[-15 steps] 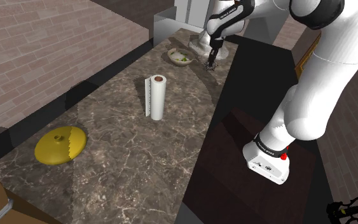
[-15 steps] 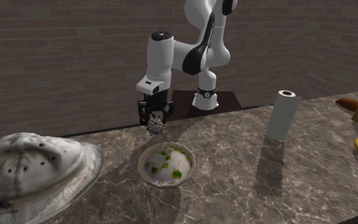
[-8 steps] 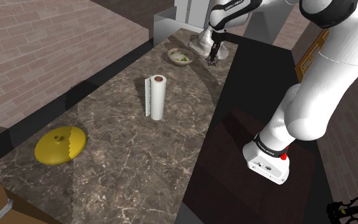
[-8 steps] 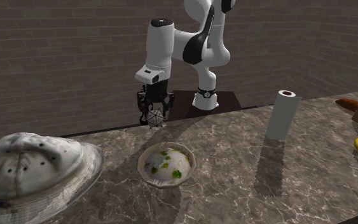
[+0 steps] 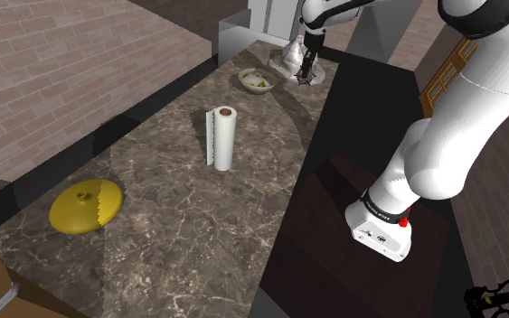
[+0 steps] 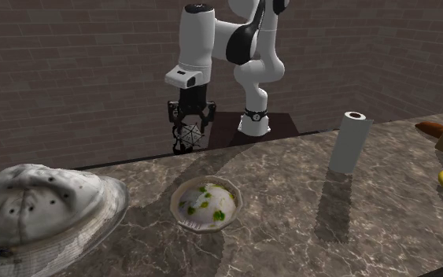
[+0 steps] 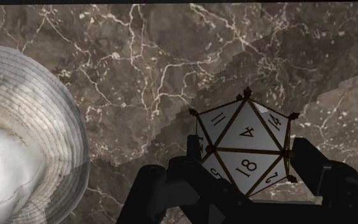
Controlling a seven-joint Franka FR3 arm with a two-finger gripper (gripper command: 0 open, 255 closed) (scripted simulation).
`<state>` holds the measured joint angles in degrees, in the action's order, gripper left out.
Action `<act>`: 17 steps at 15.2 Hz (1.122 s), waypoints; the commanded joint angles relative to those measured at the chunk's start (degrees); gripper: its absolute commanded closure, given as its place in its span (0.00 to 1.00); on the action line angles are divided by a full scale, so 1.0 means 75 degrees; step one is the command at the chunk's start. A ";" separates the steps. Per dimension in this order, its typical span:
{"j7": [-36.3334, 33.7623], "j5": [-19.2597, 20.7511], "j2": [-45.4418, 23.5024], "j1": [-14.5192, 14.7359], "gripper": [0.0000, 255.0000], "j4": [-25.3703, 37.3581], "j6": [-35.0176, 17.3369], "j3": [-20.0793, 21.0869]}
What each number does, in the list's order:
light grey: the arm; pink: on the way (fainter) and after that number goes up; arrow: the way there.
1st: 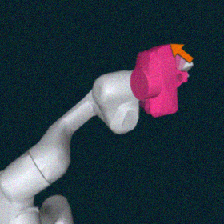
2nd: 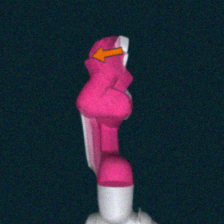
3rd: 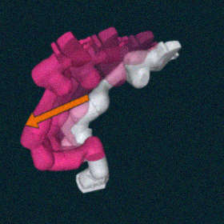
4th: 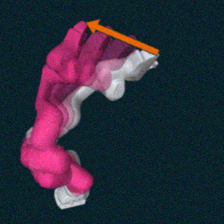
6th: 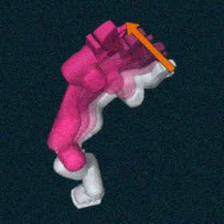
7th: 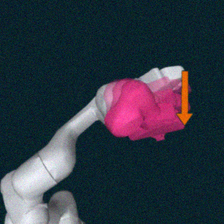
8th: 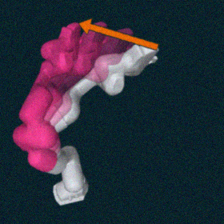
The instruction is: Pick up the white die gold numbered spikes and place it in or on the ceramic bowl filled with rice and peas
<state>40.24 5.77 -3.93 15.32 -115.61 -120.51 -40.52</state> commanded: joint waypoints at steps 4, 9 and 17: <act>-0.0034 0.0123 0.0204 0.0031 1.00 0.0349 0.0512 0.0002; -0.0048 0.0195 0.0335 0.0053 1.00 0.0658 0.0926 0.0014; 0.0083 -0.1285 -0.1985 -0.0165 1.00 0.3457 0.1885 0.0393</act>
<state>40.54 -2.21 -16.09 14.82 -93.42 -107.85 -38.01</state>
